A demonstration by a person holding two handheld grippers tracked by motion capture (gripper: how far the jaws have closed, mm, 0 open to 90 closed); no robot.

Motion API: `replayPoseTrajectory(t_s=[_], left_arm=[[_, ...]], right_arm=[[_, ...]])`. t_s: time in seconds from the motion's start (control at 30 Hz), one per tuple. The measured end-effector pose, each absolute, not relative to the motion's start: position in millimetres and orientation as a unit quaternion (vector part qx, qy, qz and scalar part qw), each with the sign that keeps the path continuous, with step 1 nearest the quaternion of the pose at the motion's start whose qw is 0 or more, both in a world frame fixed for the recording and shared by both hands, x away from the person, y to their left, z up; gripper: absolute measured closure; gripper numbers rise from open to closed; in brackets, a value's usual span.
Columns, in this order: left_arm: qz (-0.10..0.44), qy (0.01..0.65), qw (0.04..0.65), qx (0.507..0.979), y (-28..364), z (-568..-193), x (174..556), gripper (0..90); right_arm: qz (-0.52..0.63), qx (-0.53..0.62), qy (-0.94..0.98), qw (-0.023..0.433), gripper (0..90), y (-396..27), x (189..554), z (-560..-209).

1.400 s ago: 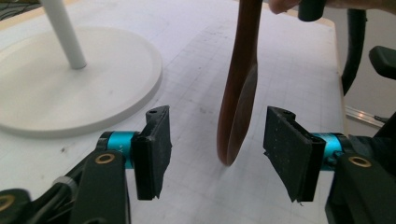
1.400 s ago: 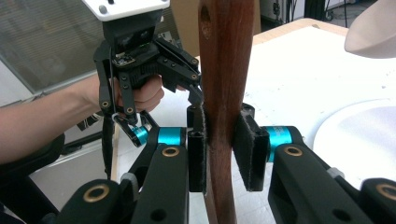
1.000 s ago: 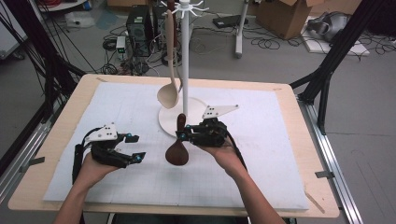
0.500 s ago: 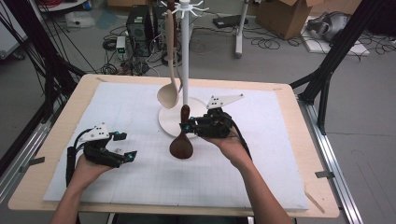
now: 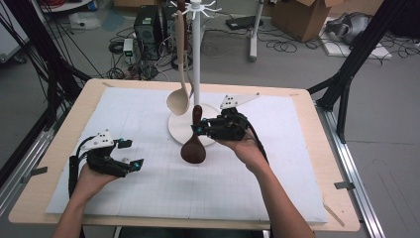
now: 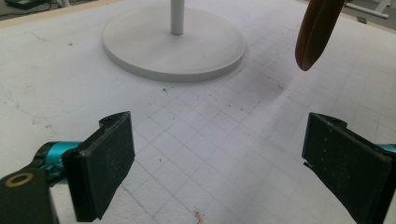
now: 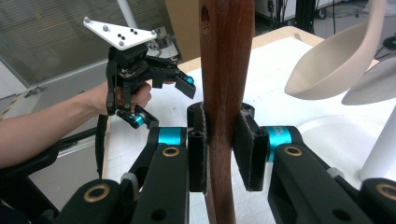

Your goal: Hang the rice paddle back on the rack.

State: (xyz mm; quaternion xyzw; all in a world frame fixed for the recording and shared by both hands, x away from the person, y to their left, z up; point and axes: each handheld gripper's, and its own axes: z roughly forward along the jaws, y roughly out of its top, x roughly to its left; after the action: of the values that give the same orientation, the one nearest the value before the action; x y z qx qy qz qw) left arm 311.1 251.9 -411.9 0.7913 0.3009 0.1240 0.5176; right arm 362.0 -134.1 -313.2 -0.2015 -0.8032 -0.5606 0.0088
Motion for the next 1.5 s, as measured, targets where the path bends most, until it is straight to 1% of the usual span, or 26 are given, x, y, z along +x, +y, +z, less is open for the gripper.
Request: replayPoseTrajectory(t_s=[0.2, 0.5, 0.6, 0.83, 1.33, 1.5], left_arm=[[0.118, 0.302, 0.515, 0.793, 247.1, -415.4, 312.4, 6.4], [0.117, 0.3, 0.512, 0.797, 242.1, -418.2, 315.8, 5.6], [0.121, 0.305, 0.512, 0.794, 242.5, -418.1, 315.8, 2.5], [0.118, 0.308, 0.51, 0.795, 242.7, -418.7, 317.0, 2.5], [0.127, 0.309, 0.509, 0.793, 246.8, -414.3, 315.2, 1.7], [0.128, 0.313, 0.508, 0.792, 247.4, -414.8, 315.0, 1.7]], right_arm=[[-0.563, -0.201, -0.802, 0.008, 76.8, -137.3, 363.9, -310.0], [-0.564, -0.203, -0.8, -0.003, 76.8, -144.2, 367.7, -292.9], [-0.564, -0.202, -0.801, -0.004, 76.8, -145.2, 370.3, -288.9], [-0.562, -0.199, -0.803, -0.012, 76.8, -146.6, 375.1, -277.3], [-0.56, -0.196, -0.804, -0.026, 76.8, -142.7, 392.6, -239.7], [-0.565, -0.193, -0.802, -0.022, 76.8, -140.4, 398.3, -230.2]])
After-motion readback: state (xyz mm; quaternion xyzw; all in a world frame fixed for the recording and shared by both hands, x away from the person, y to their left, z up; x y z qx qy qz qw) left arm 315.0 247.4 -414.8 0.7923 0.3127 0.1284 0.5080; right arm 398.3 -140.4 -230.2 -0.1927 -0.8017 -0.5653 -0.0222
